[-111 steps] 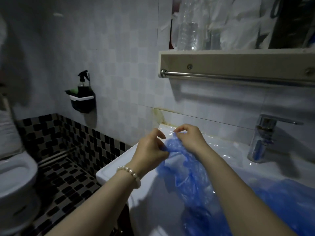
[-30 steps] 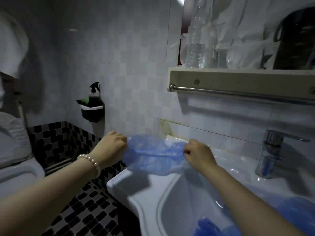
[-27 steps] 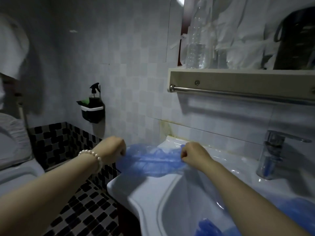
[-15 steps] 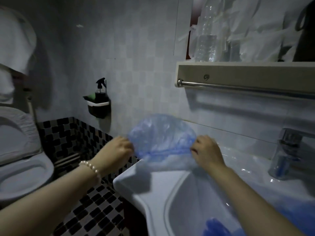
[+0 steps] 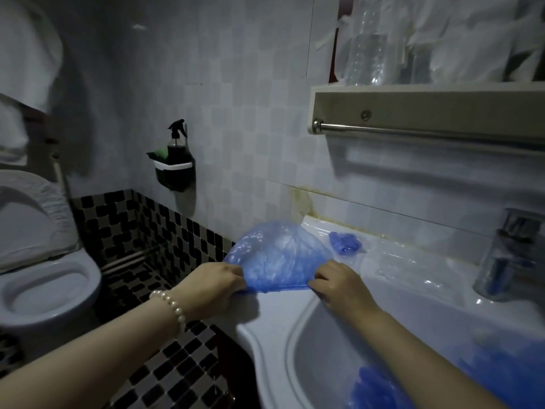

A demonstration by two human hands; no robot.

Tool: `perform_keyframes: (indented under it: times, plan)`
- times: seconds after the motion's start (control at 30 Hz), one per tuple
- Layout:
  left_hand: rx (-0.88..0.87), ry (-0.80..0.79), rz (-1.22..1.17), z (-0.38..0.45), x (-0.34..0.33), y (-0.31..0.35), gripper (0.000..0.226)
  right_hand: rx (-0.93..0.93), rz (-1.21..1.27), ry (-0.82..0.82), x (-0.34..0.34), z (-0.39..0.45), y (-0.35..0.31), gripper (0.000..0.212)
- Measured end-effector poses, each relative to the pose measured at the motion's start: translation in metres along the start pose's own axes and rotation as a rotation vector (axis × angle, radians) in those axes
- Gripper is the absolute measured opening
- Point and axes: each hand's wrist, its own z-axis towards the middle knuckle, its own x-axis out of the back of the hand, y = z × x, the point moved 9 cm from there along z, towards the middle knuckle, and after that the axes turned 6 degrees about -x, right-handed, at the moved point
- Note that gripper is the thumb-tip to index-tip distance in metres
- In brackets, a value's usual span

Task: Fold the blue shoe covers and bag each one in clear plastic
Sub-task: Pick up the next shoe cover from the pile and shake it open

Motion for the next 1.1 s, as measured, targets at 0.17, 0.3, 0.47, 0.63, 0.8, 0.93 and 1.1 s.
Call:
perform_keyframes:
  times: [0.17,0.3,0.47,0.63,0.8,0.93,1.1]
  plan:
    - [-0.008,-0.08,-0.068,0.003,0.0,0.008,0.041,-0.059,0.088,-0.07,-0.003,-0.003,0.005,0.022]
    - [0.089,-0.173,-0.07,0.01,-0.005,0.004,0.03,-0.132,0.149,-0.117,0.001,0.002,0.002,0.015]
    - [0.136,-0.219,-0.002,0.02,-0.007,0.004,0.026,-0.205,0.172,-0.151,0.0,0.001,-0.001,0.026]
    - [0.212,-0.284,0.226,0.032,-0.008,0.001,0.022,-0.325,0.072,-0.112,0.008,0.006,-0.01,0.031]
    - [0.263,-0.339,0.217,0.039,-0.017,0.003,0.02,-0.335,-0.156,-0.193,0.004,0.026,-0.023,0.025]
    - [0.292,-0.267,0.169,0.037,-0.02,0.0,0.015,-0.305,-0.232,-0.249,-0.008,0.03,-0.026,0.027]
    - [-0.027,0.057,0.242,0.032,-0.004,0.025,0.009,-0.21,-0.172,-0.103,-0.001,0.036,-0.034,0.043]
